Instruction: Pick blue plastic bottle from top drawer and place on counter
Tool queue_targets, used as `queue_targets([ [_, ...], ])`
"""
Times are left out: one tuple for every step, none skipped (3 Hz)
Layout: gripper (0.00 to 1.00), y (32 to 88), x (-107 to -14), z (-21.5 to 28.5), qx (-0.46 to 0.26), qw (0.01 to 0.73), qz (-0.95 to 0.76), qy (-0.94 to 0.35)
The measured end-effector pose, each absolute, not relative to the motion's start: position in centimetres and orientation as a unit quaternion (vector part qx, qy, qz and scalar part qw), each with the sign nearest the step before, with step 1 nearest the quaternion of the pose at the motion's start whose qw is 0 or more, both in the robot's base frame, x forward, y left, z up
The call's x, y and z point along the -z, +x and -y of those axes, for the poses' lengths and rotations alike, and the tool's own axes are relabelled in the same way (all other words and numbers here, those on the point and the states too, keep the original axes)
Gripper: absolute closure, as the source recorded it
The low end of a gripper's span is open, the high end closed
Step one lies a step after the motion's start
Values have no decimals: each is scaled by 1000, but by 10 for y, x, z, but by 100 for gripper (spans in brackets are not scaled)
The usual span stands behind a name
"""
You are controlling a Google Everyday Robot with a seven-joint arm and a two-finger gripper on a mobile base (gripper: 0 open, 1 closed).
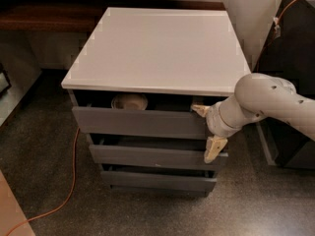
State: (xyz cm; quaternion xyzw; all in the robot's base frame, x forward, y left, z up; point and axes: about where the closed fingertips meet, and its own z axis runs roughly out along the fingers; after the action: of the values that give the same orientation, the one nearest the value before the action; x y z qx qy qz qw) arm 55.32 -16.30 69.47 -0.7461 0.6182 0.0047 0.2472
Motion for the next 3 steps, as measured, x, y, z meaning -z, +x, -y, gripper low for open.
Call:
queue_targets([
  [0,575,-674,164,-6,250,-628,-737],
  [2,588,-665,164,-4,253,-639,-726],
  [26,591,-660,163,-9,248,-647,-720],
])
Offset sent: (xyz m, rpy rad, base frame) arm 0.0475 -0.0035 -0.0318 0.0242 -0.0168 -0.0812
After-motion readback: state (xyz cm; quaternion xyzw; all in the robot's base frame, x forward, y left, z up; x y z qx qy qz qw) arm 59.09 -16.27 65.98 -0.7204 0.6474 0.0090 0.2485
